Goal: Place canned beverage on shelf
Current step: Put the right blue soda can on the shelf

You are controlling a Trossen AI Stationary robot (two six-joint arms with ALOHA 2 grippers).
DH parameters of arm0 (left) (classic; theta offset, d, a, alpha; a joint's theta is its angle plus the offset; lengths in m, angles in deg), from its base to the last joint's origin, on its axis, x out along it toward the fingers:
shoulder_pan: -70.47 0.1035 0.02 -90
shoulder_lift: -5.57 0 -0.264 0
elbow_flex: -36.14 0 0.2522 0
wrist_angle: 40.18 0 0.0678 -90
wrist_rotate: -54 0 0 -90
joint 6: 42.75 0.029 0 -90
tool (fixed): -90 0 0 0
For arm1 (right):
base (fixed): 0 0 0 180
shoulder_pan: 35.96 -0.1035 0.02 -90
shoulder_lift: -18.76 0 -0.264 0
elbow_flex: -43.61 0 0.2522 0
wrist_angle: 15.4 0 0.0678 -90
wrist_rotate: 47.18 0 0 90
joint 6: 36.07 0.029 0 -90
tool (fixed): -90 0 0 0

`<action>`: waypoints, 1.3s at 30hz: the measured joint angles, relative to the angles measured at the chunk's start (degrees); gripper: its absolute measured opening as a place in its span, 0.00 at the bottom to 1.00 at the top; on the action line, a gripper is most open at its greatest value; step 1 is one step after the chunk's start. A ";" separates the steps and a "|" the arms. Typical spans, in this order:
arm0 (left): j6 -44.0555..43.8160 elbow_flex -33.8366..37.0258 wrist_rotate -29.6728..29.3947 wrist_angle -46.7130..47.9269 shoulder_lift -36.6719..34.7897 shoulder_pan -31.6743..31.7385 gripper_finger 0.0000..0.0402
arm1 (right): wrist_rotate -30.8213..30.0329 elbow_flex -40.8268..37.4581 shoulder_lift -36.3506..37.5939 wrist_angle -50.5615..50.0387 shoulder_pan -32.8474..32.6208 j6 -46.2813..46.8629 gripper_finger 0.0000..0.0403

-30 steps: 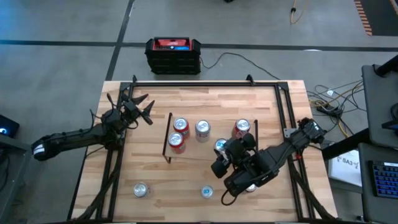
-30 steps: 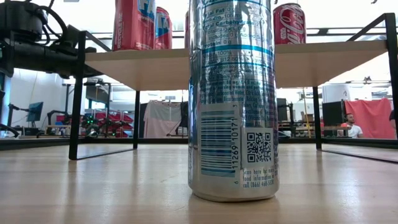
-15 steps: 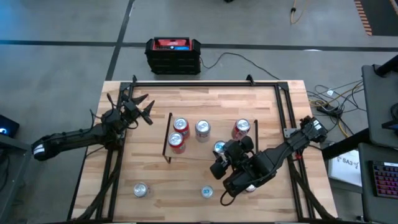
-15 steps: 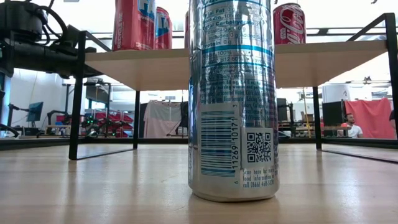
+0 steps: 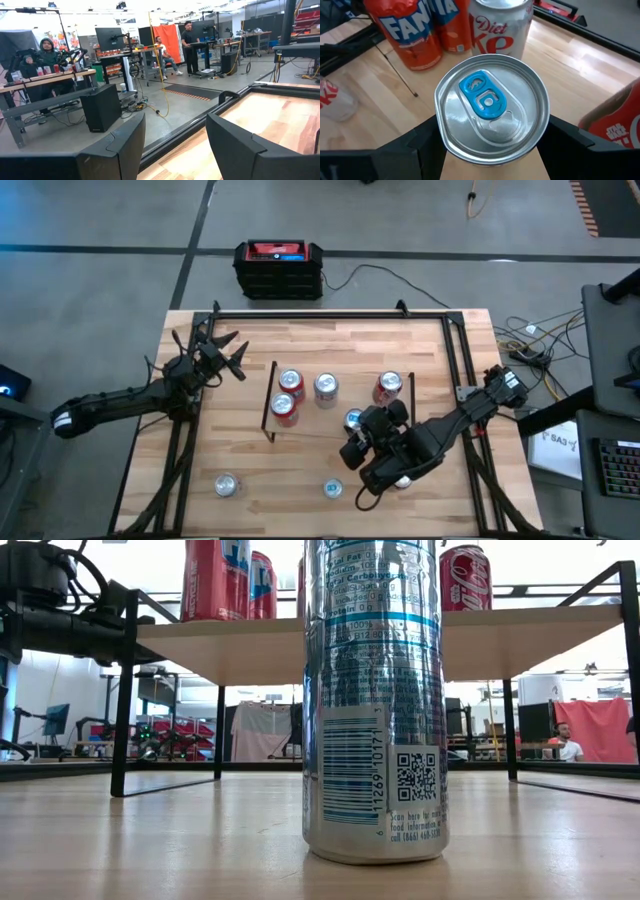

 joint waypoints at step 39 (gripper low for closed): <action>0.00 0.01 -0.01 0.00 0.01 -0.01 0.49 | 3.44 0.23 0.37 -0.90 1.86 -1.30 0.77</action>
